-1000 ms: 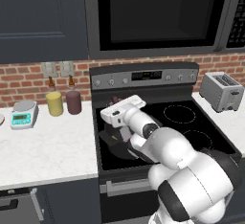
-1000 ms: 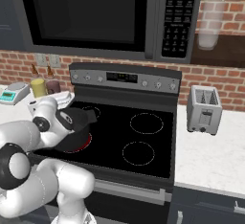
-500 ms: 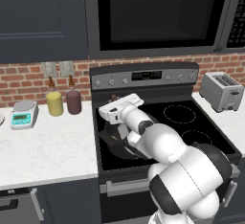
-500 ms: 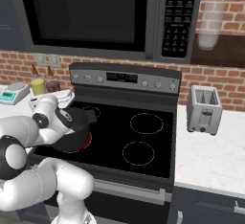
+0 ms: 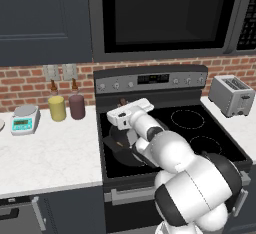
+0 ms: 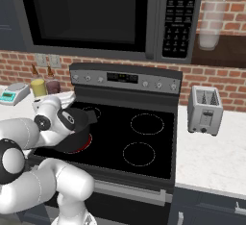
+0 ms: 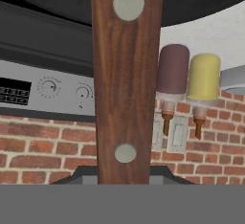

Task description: Put the sweet potato and onion in the pot. Retrieve the spatula and lightly stir the vegetables in the pot.

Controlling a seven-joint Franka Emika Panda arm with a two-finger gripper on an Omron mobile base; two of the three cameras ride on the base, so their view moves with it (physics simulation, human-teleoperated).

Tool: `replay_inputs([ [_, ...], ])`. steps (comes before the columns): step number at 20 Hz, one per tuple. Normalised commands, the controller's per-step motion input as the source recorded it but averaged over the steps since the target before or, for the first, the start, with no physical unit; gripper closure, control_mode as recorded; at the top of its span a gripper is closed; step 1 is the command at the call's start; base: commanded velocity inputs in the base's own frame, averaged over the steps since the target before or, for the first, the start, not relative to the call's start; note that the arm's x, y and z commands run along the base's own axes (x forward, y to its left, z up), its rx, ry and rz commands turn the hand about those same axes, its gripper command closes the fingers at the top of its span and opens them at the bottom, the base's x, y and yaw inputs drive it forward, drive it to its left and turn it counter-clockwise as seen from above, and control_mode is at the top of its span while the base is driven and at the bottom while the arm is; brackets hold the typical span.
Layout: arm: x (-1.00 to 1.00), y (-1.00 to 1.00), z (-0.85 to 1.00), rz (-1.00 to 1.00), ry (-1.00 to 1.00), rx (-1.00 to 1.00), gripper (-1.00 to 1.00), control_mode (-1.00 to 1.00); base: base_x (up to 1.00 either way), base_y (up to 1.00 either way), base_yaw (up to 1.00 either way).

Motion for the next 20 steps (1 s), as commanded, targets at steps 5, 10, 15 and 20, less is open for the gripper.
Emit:
replay_inputs([
  [5, 0.35, -0.18, -0.54, 0.04, -0.09, 0.05, 1.0, -1.0, 0.0, 0.0, 0.0],
  [10, 0.3, -0.26, -0.7, 0.03, 0.0, 0.04, 1.0, -1.0, 0.0, 0.0, 0.0],
  [15, 0.02, -0.26, -0.48, 0.01, -0.1, 0.04, 1.0, -1.0, 0.0, 0.0, 0.0],
  [20, -0.3, -0.28, -0.33, 0.0, -0.22, 0.04, 1.0, -1.0, 0.0, 0.0, 0.0],
])
